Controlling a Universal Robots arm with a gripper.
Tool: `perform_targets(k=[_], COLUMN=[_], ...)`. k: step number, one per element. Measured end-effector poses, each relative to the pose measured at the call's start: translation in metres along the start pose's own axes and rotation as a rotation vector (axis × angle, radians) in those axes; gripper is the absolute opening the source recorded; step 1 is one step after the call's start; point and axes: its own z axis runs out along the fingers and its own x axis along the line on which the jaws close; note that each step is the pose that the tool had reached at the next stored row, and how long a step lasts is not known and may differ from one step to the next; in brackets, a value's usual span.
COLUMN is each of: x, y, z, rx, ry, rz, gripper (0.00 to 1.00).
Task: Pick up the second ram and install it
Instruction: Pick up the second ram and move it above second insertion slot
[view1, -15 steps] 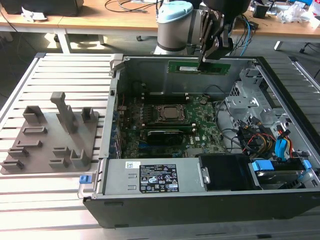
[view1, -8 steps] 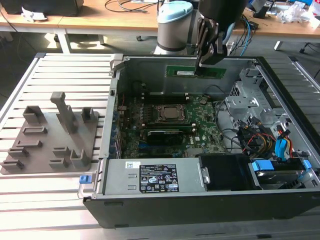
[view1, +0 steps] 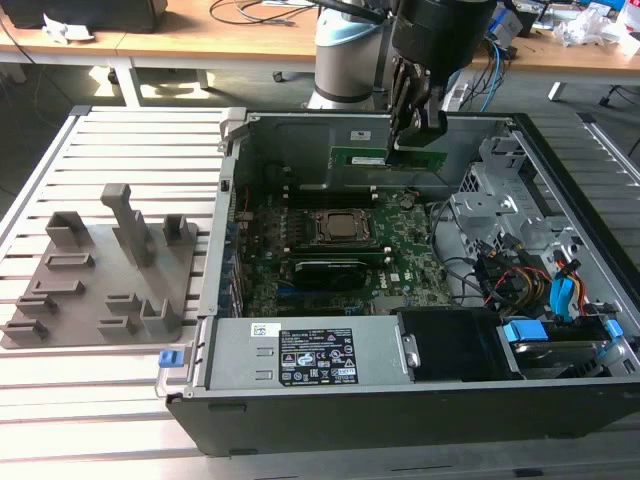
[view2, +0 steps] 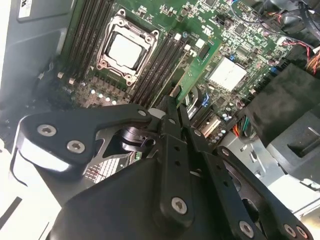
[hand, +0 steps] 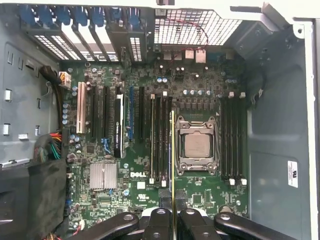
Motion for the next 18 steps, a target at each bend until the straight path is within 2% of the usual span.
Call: perform_targets(k=[7, 14, 15, 18], x=[0.0007, 0.0016, 0.0016, 0.0031], y=[-0.0013, -0.0028, -0.0009, 0.0125], z=[0.0189, 0.0432, 0.0459, 0.0506], rx=[0.0, 0.0, 0.0, 0.0], ry=[0.0, 0.0001, 0.0001, 0.0001], rz=[0.0, 0.0, 0.0, 0.0], gripper=[0.14, 0.14, 0.14, 0.14])
